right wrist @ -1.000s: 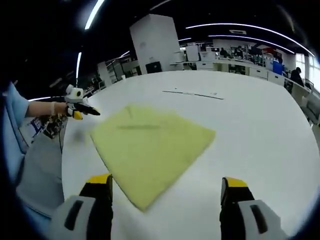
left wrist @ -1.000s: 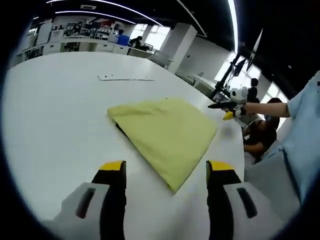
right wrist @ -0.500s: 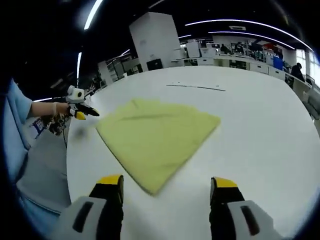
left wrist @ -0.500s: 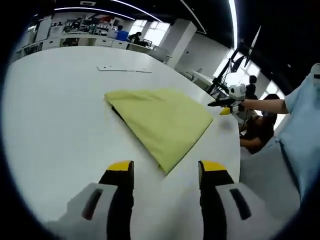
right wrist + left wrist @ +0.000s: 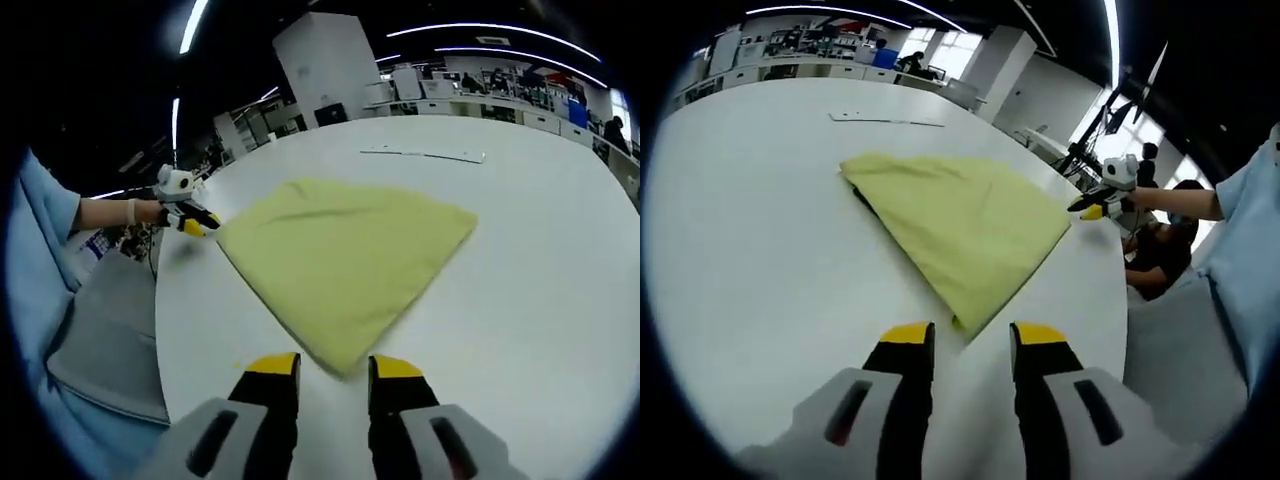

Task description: Fold the garment on the visible template until the final outline fits inside the template.

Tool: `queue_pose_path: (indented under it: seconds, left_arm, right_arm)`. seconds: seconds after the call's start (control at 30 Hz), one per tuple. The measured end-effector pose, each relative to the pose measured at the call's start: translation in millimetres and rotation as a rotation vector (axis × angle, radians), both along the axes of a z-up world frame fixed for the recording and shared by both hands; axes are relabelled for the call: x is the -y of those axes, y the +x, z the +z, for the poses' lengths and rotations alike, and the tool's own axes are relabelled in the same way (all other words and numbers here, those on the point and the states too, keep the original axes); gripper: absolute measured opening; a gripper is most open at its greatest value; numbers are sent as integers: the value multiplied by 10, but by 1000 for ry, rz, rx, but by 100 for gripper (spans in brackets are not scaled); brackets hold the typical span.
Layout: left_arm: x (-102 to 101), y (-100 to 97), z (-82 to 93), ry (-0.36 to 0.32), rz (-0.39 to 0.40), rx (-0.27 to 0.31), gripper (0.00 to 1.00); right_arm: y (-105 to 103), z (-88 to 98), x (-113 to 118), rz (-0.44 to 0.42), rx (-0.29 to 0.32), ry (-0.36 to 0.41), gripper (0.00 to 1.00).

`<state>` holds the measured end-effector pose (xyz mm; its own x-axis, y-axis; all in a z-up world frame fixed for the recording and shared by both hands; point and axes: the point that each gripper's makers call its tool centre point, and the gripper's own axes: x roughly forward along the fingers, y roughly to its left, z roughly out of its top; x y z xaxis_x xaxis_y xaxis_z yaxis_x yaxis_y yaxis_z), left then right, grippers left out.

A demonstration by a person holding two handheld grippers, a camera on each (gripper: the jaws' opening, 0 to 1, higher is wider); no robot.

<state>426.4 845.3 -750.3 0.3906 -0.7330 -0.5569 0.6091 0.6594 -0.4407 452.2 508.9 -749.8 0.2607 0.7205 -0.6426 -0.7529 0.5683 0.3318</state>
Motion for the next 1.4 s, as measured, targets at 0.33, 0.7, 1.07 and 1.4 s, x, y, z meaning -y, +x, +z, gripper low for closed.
queue_pose_path:
  seconds: [0.33, 0.7, 1.07, 1.4]
  left_arm:
    - [30, 5, 0, -29, 7, -18, 19]
    - [-17, -7, -51, -34, 29, -47, 18]
    - [42, 12, -63, -32, 20, -65, 0]
    - [17, -85, -56, -36, 34, -77, 0]
  right_arm:
    - [-26, -74, 6, -3, -19, -2, 10]
    - [-11, -112, 34, -41, -43, 14, 10]
    - [13, -104, 57, -32, -35, -12, 0]
    - [-67, -7, 81, -15, -37, -4, 0]
